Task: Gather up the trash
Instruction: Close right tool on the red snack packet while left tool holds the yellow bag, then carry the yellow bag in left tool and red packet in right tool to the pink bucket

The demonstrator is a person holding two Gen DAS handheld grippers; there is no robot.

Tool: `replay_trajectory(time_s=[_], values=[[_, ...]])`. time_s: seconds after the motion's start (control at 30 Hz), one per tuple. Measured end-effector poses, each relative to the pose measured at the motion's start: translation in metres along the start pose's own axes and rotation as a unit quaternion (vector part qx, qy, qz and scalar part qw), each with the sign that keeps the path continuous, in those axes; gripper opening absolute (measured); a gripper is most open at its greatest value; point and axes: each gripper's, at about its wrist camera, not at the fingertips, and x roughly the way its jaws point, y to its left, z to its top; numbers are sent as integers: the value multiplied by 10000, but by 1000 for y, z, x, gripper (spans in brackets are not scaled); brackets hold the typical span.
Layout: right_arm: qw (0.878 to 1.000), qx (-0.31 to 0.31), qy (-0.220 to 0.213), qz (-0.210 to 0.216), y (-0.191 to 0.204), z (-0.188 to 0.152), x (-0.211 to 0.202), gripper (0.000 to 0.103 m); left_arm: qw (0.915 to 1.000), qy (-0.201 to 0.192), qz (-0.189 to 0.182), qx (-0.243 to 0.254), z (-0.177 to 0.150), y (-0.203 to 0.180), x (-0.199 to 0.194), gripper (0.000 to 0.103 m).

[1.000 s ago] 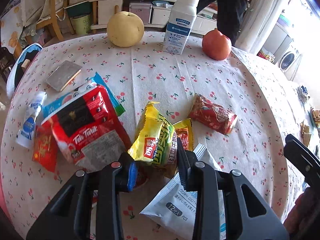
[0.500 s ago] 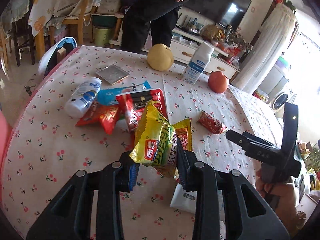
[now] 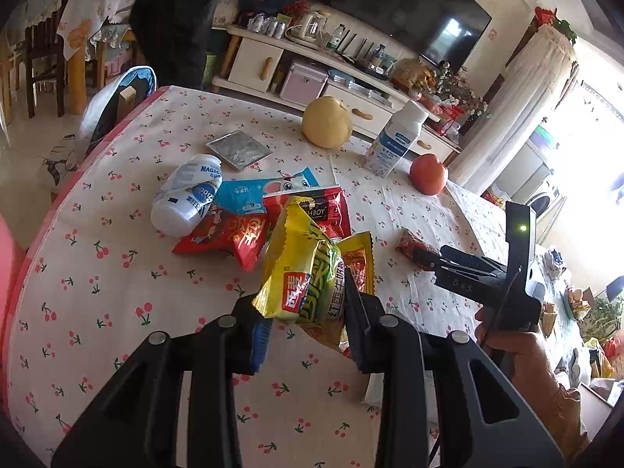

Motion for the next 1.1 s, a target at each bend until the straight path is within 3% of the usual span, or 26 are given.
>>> replay_trajectory(time_s=[0.17,0.7,0.73,0.77,0.93,1.1], values=[[9995,-313,-39,-64,12,-3,-1,54,10000,-35,2,41,1,1,-3,34],[9988,-131,-478,48,27,-20,-39,52,9993,-295,212,76,3,9,-20,34],[9986,-92,-513,69,27,-21,-43,47,9991,-325,244,101,3,8,-22,35],[9986,-51,-521,80,27,-23,-47,28,9989,-357,281,136,4,9,-24,35],[9991,-69,-406,-34,29,-31,-49,29,9982,-445,336,202,5,10,-31,35],[9993,-19,-292,243,32,-34,-48,37,9984,-425,346,121,6,15,-34,35]])
